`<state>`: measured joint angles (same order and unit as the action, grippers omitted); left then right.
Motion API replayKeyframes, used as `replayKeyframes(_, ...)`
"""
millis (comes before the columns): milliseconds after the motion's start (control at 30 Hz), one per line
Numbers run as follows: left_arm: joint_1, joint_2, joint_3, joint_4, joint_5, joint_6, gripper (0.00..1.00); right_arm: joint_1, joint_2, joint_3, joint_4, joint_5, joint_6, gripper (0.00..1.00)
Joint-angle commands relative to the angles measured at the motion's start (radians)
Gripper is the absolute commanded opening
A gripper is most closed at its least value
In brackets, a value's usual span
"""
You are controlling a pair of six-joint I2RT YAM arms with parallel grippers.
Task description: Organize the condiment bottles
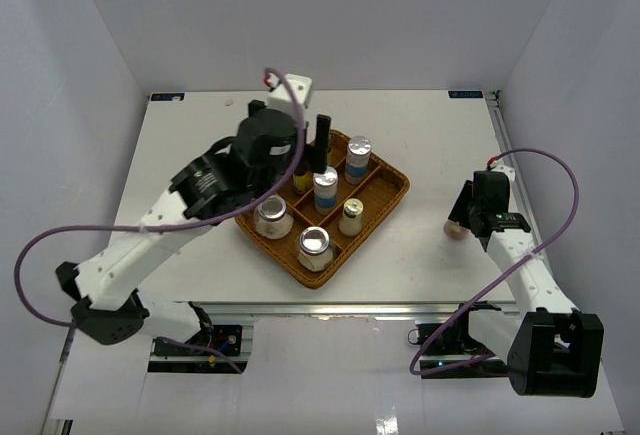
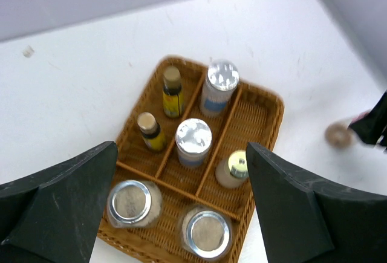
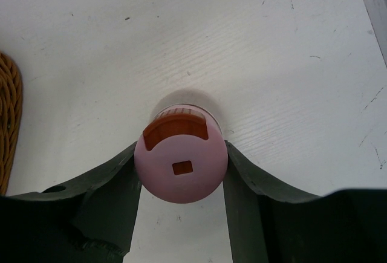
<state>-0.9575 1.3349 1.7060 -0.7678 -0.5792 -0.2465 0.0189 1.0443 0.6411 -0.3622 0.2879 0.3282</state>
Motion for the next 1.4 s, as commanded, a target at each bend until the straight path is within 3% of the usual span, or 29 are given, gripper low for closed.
replayKeyframes(0, 0.008, -0.129, -0.049, 0.029, -0.093, -0.012, 0.98, -0.007, -0.022, 0.057, 0.033, -0.022, -0.031, 0.37)
replayKeyframes(33, 0.007, -0.165, -0.074, 0.043, -0.098, -0.01, 0.98, -0.004, -0.024, 0.07, 0.027, -0.033, -0.037, 0.34)
replayKeyframes(133, 0.006, -0.233, -0.131, 0.067, -0.114, -0.01, 0.98, 0.004, -0.029, 0.132, -0.01, -0.051, -0.046, 0.09)
replayKeyframes(167, 0.006, -0.254, -0.153, 0.077, -0.123, -0.011, 0.98, 0.01, -0.031, 0.154, -0.013, -0.061, -0.053, 0.08)
replayKeyframes(267, 0.006, -0.289, -0.199, 0.098, -0.132, -0.01, 0.98, 0.071, -0.036, 0.217, -0.029, -0.065, -0.073, 0.08)
replayKeyframes(433, 0.006, -0.292, -0.216, 0.087, -0.122, -0.023, 0.98, 0.281, 0.028, 0.348, -0.058, 0.043, -0.101, 0.08)
replayKeyframes(600, 0.008, -0.308, -0.257, 0.112, -0.102, 0.003, 0.98, 0.409, 0.116, 0.398, 0.012, -0.007, -0.076, 0.08)
replayKeyframes(967, 0.006, -0.385, -0.304, 0.146, -0.134, 0.01, 0.98, 0.505, 0.28, 0.363, 0.16, -0.077, -0.067, 0.08)
replayKeyframes(1367, 0.007, -0.383, -0.326, 0.147, -0.166, -0.017, 0.98, 0.556, 0.365, 0.304, 0.234, -0.051, -0.063, 0.08)
